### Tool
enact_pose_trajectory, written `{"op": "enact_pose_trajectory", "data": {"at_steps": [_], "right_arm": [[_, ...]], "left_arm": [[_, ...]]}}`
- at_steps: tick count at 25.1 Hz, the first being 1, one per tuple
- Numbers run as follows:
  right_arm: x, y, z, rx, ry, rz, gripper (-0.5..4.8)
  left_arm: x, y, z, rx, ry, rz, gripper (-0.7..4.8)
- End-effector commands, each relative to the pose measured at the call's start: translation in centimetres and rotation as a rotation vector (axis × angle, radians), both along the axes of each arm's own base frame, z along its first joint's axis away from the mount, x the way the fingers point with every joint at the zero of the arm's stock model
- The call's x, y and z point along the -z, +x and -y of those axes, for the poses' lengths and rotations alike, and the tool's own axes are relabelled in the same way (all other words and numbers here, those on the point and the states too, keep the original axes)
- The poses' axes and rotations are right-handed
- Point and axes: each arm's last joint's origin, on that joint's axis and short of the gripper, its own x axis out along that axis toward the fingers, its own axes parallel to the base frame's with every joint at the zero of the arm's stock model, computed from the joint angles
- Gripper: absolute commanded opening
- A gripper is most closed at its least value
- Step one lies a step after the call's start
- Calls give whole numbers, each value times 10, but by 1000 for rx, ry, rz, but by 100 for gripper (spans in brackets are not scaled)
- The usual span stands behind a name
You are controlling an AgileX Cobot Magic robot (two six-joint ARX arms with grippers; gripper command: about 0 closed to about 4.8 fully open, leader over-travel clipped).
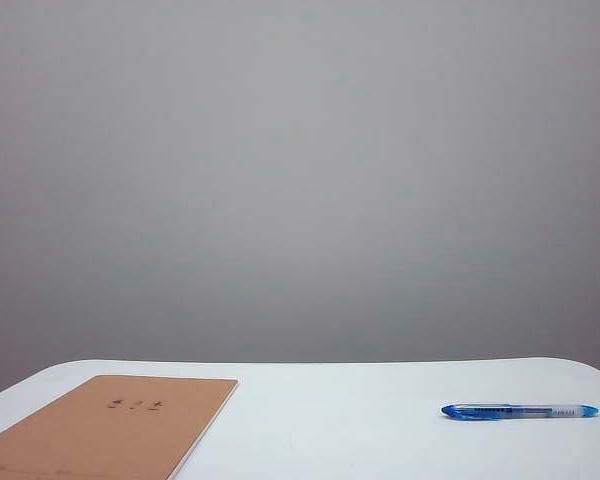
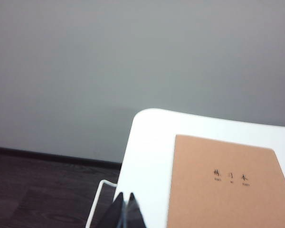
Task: Pick up a pen on the table and place it on the notebook.
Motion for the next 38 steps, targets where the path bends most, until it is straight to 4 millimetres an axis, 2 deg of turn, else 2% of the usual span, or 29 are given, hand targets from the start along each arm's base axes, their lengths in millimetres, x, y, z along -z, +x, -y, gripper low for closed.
{"op": "enact_pose_trajectory", "data": {"at_steps": [1, 4, 6, 9, 12, 15, 18, 20, 24, 26, 27, 28, 30, 32, 35, 38], "right_arm": [[7, 0, 0, 1, -2, -54, -1], [8, 0, 0, 1, -4, -66, -1], [8, 0, 0, 1, -4, -66, -1], [8, 0, 0, -4, -3, -66, -1], [6, 0, 0, -7, 0, -49, -1], [2, 0, 0, -6, 40, -1, -1], [-11, 0, 0, -4, 106, 101, -2], [-29, -3, 0, -5, 114, 179, -2], [-75, -3, 3, 66, 91, 262, -3], [-87, 4, 2, 70, 89, 253, -3], [-102, 16, 1, 48, 83, 219, -3], [-108, 22, 0, 29, 80, 202, -3], [-133, 49, -4, -71, 63, 136, -3], [-152, 81, -8, -175, -66, 82, -2], [-163, 117, -12, -327, -141, -4, -2], [-169, 169, -9, -454, -122, -166, -1]], "left_arm": [[0, 0, 1, 40, -35, -10, -6], [0, 0, 6, 191, -40, -13, -6], [0, 0, 6, 219, -32, -12, -6], [0, 0, 6, 202, -29, -6, -6], [-3, 0, 4, 142, -110, 25, -5], [-12, 0, 5, 163, -163, 81, -5], [-32, -4, 5, 178, -218, 124, -5], [-43, -4, 6, 189, -274, 116, -5], [-59, 14, 11, 290, -232, 17, -6], [-68, 24, 13, 336, -210, -31, -5], [-80, 38, 17, 402, -195, -96, -6], [-86, 43, 18, 432, -188, -122, -6], [-112, 66, 22, 500, -101, -195, -6], [-137, 88, 25, 536, 35, -218, -6], [-155, 103, 27, 594, 170, -223, -6], [-169, 120, 31, 690, 196, -261, -6]]}}
